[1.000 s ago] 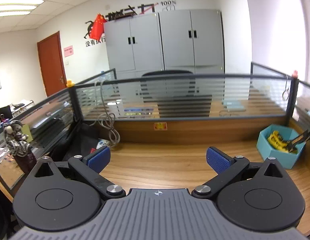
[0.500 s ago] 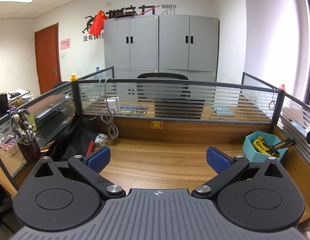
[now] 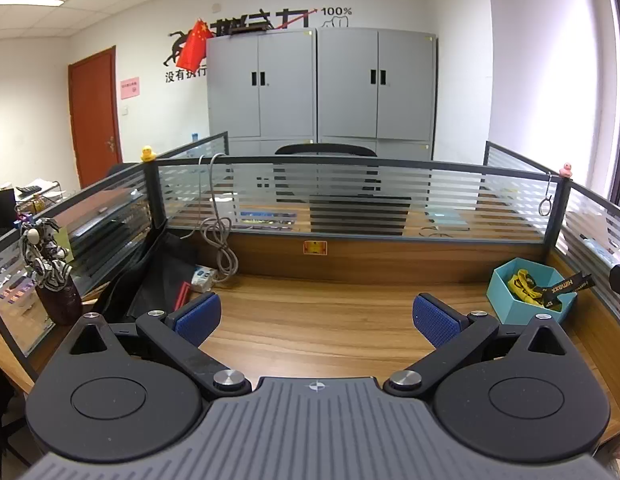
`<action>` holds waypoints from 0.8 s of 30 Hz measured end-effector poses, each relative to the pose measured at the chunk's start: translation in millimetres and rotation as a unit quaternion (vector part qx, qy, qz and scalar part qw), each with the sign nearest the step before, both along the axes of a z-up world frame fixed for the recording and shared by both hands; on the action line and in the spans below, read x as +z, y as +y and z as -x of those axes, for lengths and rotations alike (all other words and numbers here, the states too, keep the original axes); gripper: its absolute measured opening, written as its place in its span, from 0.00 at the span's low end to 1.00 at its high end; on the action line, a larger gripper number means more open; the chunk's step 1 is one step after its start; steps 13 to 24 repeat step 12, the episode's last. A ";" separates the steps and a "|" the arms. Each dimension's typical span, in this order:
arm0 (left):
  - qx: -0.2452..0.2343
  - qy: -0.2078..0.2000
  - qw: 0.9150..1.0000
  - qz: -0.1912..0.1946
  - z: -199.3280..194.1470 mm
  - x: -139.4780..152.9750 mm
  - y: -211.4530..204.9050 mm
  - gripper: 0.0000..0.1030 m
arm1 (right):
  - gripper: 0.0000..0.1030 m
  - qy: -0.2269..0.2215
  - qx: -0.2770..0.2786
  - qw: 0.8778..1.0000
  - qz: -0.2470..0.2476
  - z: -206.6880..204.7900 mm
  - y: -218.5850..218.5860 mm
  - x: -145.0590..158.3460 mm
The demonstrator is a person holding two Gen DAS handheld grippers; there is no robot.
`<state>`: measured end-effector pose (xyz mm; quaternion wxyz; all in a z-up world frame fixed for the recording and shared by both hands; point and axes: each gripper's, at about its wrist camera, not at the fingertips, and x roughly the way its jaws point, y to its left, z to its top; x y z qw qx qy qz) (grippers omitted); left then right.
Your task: Fold shopping bag
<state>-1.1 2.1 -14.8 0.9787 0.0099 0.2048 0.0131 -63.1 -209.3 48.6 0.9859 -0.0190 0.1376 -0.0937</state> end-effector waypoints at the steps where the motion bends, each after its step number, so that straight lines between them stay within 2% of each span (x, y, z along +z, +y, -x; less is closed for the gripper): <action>1: -0.001 -0.001 1.000 0.001 -1.8 0.1 -0.5 1.00 | 1.00 0.001 0.001 1.000 -0.003 -1.8 -1.4 0.5; 6: -0.007 -0.004 1.000 0.001 -12.0 2.3 -4.3 1.00 | 1.00 0.004 0.007 1.000 -0.024 -8.6 -8.2 3.7; 24: -0.016 -0.011 1.000 0.003 -23.2 -1.5 -6.6 1.00 | 1.00 0.012 0.006 1.000 -0.011 -17.7 -8.2 2.4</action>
